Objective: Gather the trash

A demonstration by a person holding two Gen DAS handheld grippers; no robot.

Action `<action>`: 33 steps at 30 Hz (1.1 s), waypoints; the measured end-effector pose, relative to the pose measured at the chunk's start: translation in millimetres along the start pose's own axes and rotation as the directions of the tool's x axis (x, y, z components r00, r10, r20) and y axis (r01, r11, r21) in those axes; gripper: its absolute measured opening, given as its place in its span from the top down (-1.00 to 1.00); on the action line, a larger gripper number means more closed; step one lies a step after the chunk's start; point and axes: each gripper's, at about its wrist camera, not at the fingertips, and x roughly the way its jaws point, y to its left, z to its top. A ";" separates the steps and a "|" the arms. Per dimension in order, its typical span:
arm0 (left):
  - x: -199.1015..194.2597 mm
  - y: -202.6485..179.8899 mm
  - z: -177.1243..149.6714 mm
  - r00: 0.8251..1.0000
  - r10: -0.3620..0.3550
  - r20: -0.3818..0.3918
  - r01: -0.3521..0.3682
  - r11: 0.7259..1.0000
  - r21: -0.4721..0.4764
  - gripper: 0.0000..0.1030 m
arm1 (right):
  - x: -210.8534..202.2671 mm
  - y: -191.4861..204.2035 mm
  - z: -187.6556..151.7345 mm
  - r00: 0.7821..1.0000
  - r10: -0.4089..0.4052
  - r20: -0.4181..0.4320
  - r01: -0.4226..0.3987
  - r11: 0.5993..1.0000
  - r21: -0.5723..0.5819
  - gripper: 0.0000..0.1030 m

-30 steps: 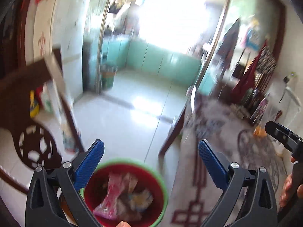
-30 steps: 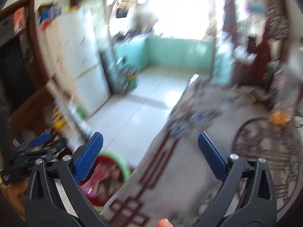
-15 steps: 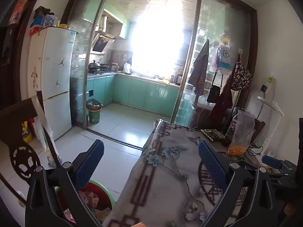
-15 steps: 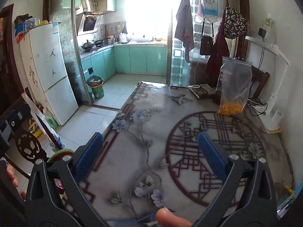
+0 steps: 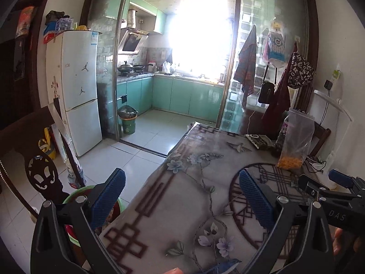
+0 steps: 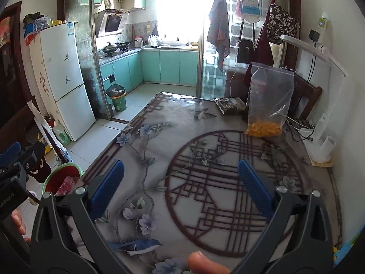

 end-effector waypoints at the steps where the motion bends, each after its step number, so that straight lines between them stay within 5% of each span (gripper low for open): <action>1: -0.8 -2.6 -0.2 1.000 0.005 -0.001 -0.005 1.000 0.004 -0.85 | 0.6 -2.1 -0.3 1.000 0.002 -0.001 -0.002 1.000 0.004 -0.91; 33: 9.9 -20.7 10.3 0.998 0.055 -0.036 -0.054 0.998 0.040 -0.85 | 17.3 -26.6 -1.2 1.000 0.016 -0.024 -0.016 0.999 0.040 -0.91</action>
